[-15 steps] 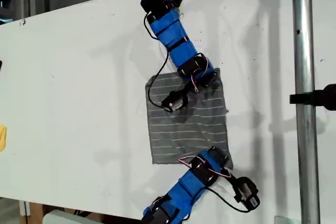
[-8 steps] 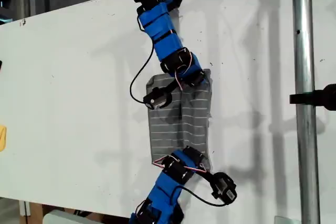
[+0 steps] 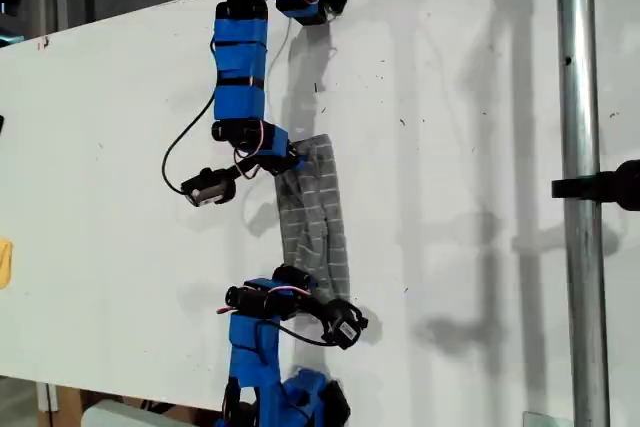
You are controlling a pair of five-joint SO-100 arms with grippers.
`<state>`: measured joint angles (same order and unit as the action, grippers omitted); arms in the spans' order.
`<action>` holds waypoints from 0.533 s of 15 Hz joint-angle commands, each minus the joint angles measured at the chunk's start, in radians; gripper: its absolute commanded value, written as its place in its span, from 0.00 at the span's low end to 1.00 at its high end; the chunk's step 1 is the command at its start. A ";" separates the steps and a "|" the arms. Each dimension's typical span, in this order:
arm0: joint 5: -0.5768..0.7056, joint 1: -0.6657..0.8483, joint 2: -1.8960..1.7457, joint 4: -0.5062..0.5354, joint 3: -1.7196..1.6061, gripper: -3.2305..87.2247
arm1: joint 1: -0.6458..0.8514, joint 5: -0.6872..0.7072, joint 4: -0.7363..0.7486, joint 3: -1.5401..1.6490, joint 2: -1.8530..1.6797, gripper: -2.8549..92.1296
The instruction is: Grasp corners of a towel and fold twice.
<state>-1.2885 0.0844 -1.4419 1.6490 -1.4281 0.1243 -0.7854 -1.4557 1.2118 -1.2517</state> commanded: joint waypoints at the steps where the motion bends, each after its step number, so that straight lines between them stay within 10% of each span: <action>1: 0.100 0.138 -0.092 0.011 0.006 0.00 | 0.103 0.118 0.032 -0.017 -0.109 0.03; 8: 0.189 0.275 -0.106 -0.018 -0.091 0.00 | 0.164 0.221 0.080 0.040 -0.130 0.03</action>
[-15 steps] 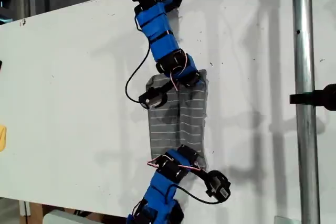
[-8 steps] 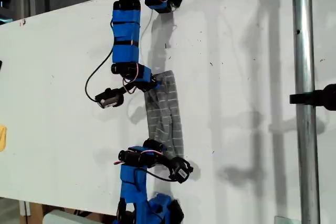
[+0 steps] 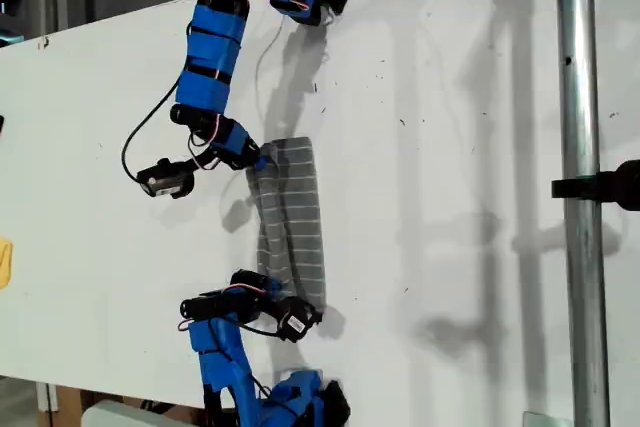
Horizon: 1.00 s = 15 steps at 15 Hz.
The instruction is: Grasp corners of a towel and fold twice.
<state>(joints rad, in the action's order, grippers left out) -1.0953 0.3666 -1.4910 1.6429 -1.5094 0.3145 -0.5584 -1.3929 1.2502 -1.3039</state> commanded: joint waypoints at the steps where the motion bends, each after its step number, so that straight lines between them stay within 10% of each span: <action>1: -0.029 -0.034 -0.058 -0.025 -0.035 0.00 | -0.054 -0.029 0.017 0.031 -0.078 0.03; 12: -0.189 -0.120 0.012 -0.215 -0.256 0.03 | -0.106 -0.129 0.109 0.265 -0.021 0.03; 15: -0.183 -0.127 0.005 -0.146 -0.252 0.30 | -0.095 -0.132 0.089 0.278 -0.002 0.24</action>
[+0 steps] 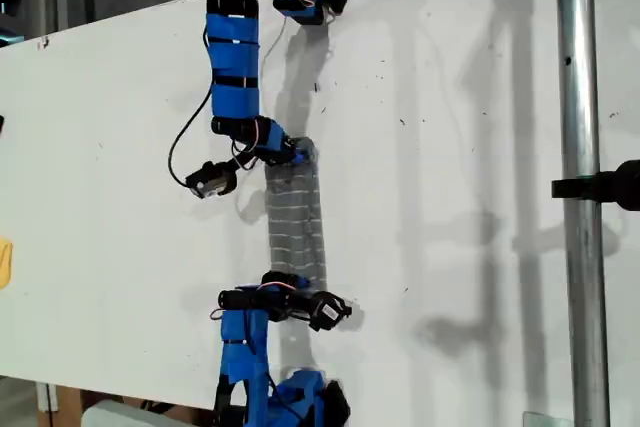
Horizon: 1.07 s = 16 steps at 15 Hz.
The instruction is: Grasp corners of a towel and fold twice.
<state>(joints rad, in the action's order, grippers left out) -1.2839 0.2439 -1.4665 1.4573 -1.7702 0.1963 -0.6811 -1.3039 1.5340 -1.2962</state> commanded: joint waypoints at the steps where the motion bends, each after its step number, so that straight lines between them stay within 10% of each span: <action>1: -0.002 -0.002 -0.021 0.075 0.011 0.34 | 0.035 -0.015 -0.003 0.002 0.002 0.26; 8: -0.049 0.066 -0.554 0.221 -0.192 0.34 | 0.172 -0.060 -0.129 0.245 -0.373 0.30; 16: -0.316 -0.222 -1.336 0.121 -0.595 0.30 | 0.008 -0.546 -0.261 0.689 -1.186 0.35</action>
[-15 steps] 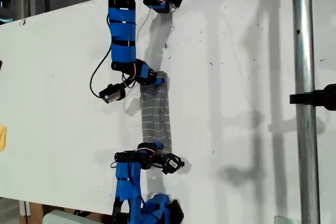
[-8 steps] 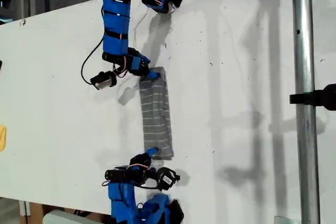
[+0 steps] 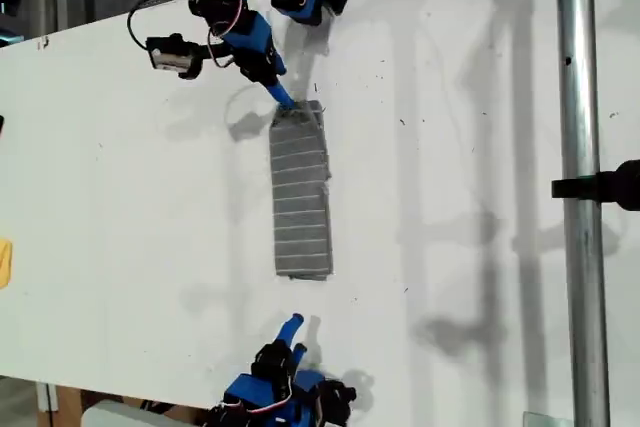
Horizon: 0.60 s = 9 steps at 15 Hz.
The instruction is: Grasp corners of a towel and fold twice.
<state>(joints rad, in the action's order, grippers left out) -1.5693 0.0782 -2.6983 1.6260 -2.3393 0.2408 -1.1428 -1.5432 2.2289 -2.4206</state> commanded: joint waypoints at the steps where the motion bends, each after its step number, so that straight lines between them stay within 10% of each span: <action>1: -0.011 -0.074 -0.235 -0.112 -0.091 0.24 | -0.061 -0.127 0.028 0.046 -0.181 0.35; 9: 0.011 -0.153 -0.611 -0.285 -0.416 0.01 | -0.156 -0.463 -0.048 0.259 -0.439 0.45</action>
<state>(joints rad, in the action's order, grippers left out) -1.5555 -0.0491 -3.2781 1.3790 -2.7336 0.0874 -1.5831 -1.6015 2.5004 -2.9084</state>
